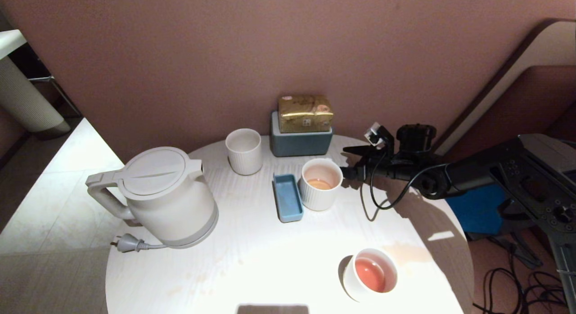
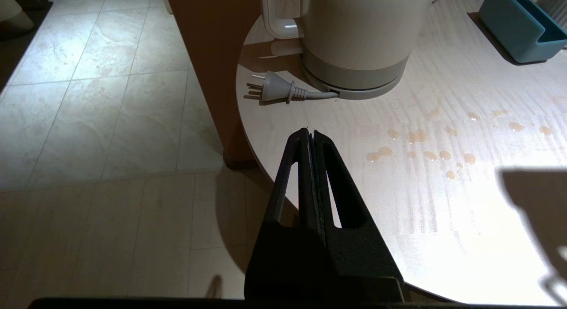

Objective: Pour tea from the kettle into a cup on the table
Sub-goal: Pick up the cup

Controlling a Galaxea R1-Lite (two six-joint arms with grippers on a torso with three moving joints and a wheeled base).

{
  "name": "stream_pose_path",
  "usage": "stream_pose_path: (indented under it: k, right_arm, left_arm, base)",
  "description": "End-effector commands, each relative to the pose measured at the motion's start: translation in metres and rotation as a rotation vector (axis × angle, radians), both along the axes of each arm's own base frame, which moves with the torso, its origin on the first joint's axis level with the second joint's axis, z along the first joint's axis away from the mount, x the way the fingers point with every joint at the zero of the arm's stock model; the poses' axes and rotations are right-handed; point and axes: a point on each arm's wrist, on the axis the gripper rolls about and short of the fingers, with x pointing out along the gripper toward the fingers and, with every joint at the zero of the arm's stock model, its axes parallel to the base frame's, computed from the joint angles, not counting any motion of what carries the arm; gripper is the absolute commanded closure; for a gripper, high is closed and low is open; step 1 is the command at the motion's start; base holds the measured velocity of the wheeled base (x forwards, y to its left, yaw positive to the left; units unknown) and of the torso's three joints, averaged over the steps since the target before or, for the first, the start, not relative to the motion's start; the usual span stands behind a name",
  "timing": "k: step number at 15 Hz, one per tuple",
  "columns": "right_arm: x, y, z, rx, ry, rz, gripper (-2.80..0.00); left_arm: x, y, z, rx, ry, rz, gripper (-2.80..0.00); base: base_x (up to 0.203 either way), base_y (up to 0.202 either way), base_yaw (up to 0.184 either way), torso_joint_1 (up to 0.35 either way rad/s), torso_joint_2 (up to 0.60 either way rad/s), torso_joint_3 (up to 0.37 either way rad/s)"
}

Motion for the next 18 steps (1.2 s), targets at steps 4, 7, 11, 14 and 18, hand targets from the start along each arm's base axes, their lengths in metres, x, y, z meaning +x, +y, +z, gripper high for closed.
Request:
stream_pose_path:
  k: [4, 7, 11, 14, 18]
  right_arm:
    - [-0.005, -0.001, 0.013, 0.043, 0.020, -0.001, -2.80]
    - [-0.004, 0.002, 0.010, 0.072, 0.052, 0.016, -2.80]
    - [-0.002, 0.004, 0.002, 0.070, 0.068, 0.021, -2.80]
    - [-0.002, 0.008, 0.000, 0.071, 0.062, 0.029, -2.80]
    - [0.000, 0.017, -0.001, 0.073, 0.061, 0.047, -2.80]
  left_arm:
    - [0.000, 0.000, 0.000, 0.000, 0.000, 0.000, 0.00]
    - [0.000, 0.000, 0.000, 0.000, 0.000, 0.000, 0.00]
    - [0.000, 0.000, 0.000, 0.000, 0.000, 0.000, 0.00]
    - [0.000, 0.000, 0.000, 0.000, 0.000, 0.000, 0.00]
    - [0.000, 0.000, 0.000, 0.000, 0.000, 0.000, 0.00]
  base:
    - [0.000, 0.000, 0.000, 0.000, 0.00, 0.000]
    - [0.000, 0.000, 0.000, 0.000, 0.00, 0.000]
    - [0.000, 0.000, 0.000, 0.000, 0.00, 0.000]
    - [0.000, 0.000, 0.000, 0.000, 0.00, 0.000]
    - [0.000, 0.000, 0.000, 0.000, 0.00, 0.000]
